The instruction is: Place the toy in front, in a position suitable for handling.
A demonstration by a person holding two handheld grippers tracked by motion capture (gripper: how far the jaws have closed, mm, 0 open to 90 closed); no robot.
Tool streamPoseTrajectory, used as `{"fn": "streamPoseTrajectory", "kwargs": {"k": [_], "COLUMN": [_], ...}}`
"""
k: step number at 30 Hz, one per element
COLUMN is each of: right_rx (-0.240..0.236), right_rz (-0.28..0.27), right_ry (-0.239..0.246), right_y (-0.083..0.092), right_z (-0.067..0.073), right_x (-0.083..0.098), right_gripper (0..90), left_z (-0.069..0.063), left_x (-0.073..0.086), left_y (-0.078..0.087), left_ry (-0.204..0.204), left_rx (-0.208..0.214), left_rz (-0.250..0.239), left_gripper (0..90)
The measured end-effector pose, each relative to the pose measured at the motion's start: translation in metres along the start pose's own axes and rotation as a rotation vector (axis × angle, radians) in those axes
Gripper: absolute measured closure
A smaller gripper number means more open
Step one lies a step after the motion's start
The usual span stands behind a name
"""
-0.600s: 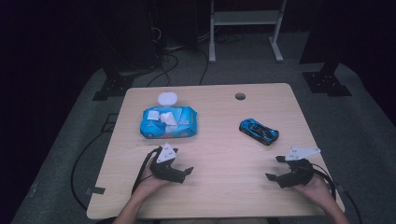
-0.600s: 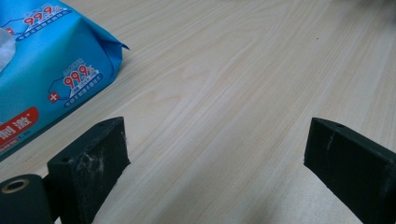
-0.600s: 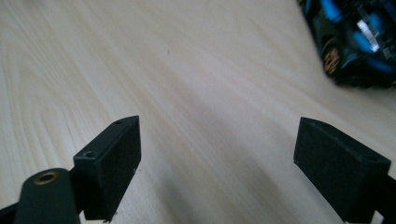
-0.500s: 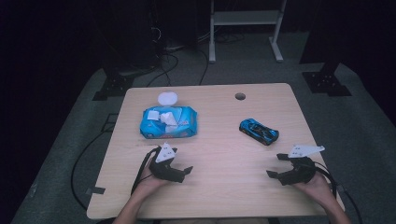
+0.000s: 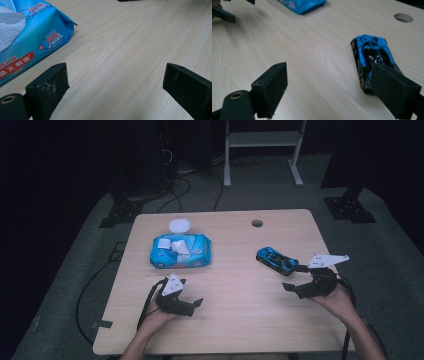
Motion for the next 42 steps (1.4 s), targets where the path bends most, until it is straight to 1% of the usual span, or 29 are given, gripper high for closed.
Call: {"fn": "streamPoseTrajectory", "kwargs": {"k": [2,3,5,8,10,12,13,14,16,18,19,20,22,23,24,25,26,27,28,29,30,31,32,34,35,36,37,41,42], "right_rx": [0.003,0.008,0.007,0.012,0.019,0.020,0.021,0.031,0.030,0.033,0.033,0.037,0.052,0.053,0.055,0.058,0.065,0.065,0.063,0.063,0.073,0.073,0.069,0.076,0.076,0.078,0.086,0.085,0.086], "right_rz": [0.002,0.002,0.004,0.010,0.015,0.014,0.018,0.036,0.047,0.070,0.070,0.094,0.122,0.127,0.137,0.144,0.157,0.157,0.175,0.175,0.183,0.183,0.190,0.215,0.215,0.227,0.259,0.276,0.289], "right_ry": [0.004,0.000,0.000,0.003,0.012,0.011,0.007,0.008,0.004,0.001,0.001,-0.008,-0.008,-0.010,-0.023,-0.019,-0.028,-0.028,-0.043,-0.043,-0.051,-0.051,-0.058,-0.072,-0.072,-0.079,-0.085,-0.095,-0.097], "right_y": [-0.001,-0.003,-0.004,-0.010,-0.013,-0.016,-0.018,-0.024,-0.030,-0.037,-0.037,-0.045,-0.053,-0.055,-0.060,-0.062,-0.066,-0.066,-0.072,-0.072,-0.079,-0.079,-0.084,-0.090,-0.090,-0.092,-0.098,-0.103,-0.106], "right_z": [-0.002,-0.006,-0.009,-0.016,-0.021,-0.023,-0.025,-0.031,-0.036,-0.041,-0.041,-0.047,-0.051,-0.053,-0.056,-0.058,-0.061,-0.061,-0.067,-0.067,-0.071,-0.071,-0.075,-0.078,-0.078,-0.080,-0.083,-0.086,-0.086], "right_x": [-0.004,-0.015,-0.023,-0.040,-0.049,-0.053,-0.056,-0.061,-0.064,-0.064,-0.064,-0.062,-0.059,-0.058,-0.056,-0.055,-0.054,-0.054,-0.052,-0.052,-0.050,-0.050,-0.048,-0.045,-0.045,-0.043,-0.038,-0.035,-0.033], "right_gripper": [14.3,14.3,14.3,14.3,14.3,14.3,14.3,14.3,14.3,14.3,14.3,14.3,14.3,14.3,14.3,14.3,14.3,14.3,14.3,14.3,14.3,14.3,14.3,14.3,14.3,14.3,14.3,14.3,14.3], "left_z": [0.000,0.001,0.001,0.001,0.001,0.000,0.000,-0.001,0.000,0.000,0.000,0.000,-0.001,-0.001,-0.002,-0.002,-0.003,-0.003,-0.003,-0.003,-0.004,-0.004,-0.004,-0.003,-0.003,-0.002,-0.002,-0.003,-0.004], "left_x": [0.000,0.000,0.001,0.000,0.000,0.000,0.000,0.000,0.000,-0.001,-0.001,-0.001,-0.001,0.000,0.000,0.000,0.000,0.000,-0.001,-0.001,-0.001,-0.001,-0.001,0.000,0.000,0.000,0.000,0.000,0.000], "left_y": [0.000,0.000,0.000,0.000,0.000,0.000,0.000,0.001,0.001,0.001,0.001,0.001,0.001,0.000,0.000,0.000,-0.001,-0.001,-0.002,-0.002,-0.002,-0.002,-0.002,-0.001,-0.001,-0.001,-0.001,-0.001,-0.001], "left_ry": [0.002,0.004,0.000,-0.003,0.001,0.003,-0.004,-0.010,-0.014,-0.004,-0.004,-0.004,-0.005,-0.004,-0.006,-0.006,-0.011,-0.011,-0.018,-0.018,-0.020,-0.020,-0.020,-0.020,-0.020,-0.018,-0.019,-0.021,-0.023], "left_rx": [0.000,0.001,0.001,0.002,0.002,0.003,0.003,0.001,0.000,0.004,0.004,0.006,0.006,0.008,0.008,0.008,0.010,0.010,0.011,0.011,0.011,0.011,0.011,0.010,0.010,0.010,0.009,0.009,0.012], "left_rz": [-0.004,-0.002,0.002,0.003,-0.002,-0.005,-0.001,0.000,-0.004,-0.009,-0.009,-0.011,-0.010,-0.008,-0.004,-0.004,0.001,0.001,0.000,0.000,0.000,0.000,0.001,0.001,0.001,-0.001,0.001,-0.001,0.002], "left_gripper": [5.5,5.5,5.5,5.5,5.5,5.5,5.5,5.5,5.5,5.5,5.5,5.5,5.5,5.5,5.5,5.5,5.5,5.5,5.5,5.5,5.5,5.5,5.5,5.5,5.5,5.5,5.5,5.5,5.5]}}
Point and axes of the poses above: each handheld gripper's, and its own axes: y roughly backward along the jaws, x roughly out of its underside, z roughly to its left, the point moved 2 cm from there along -y, roughly forward along the jaws, and after that the axes turned 4 degrees about -y, right-handed, at the moved point
